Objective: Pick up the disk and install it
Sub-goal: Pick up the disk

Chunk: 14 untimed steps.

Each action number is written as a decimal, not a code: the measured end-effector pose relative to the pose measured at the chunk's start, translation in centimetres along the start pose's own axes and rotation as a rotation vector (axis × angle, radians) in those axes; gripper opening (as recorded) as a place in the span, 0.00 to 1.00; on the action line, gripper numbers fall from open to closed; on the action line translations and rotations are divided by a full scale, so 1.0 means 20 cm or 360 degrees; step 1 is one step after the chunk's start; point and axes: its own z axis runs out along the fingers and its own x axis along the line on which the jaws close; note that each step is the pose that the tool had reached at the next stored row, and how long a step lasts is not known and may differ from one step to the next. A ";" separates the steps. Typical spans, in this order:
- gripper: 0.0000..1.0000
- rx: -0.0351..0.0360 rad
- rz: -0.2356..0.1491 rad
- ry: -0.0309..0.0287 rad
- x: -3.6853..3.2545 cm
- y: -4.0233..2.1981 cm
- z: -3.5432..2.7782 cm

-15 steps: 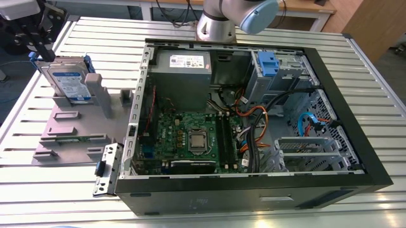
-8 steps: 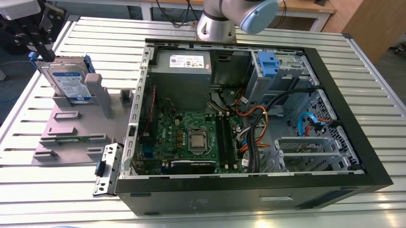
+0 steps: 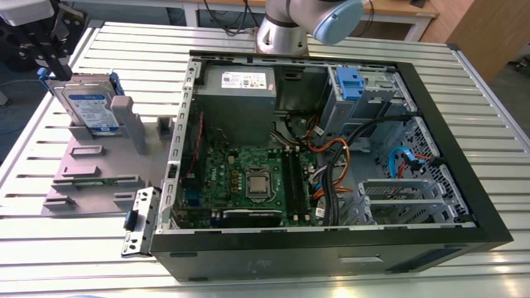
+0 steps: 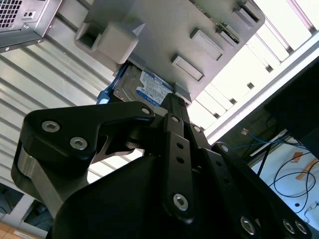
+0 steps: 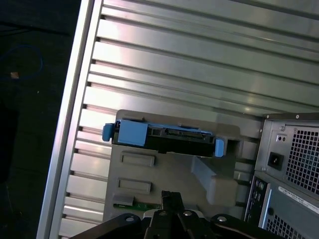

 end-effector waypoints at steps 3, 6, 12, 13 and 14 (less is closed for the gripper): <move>0.11 0.0000 -0.0005 0.00000 0.000 0.000 0.000; 0.11 0.0000 -0.0010 -0.00001 0.000 0.000 0.000; 0.11 0.0000 -0.0019 -0.00002 0.000 0.000 0.000; 0.11 -0.0001 -0.0021 -0.00002 0.000 0.000 0.000; 0.11 -0.0001 -0.0022 -0.00003 0.000 0.000 0.000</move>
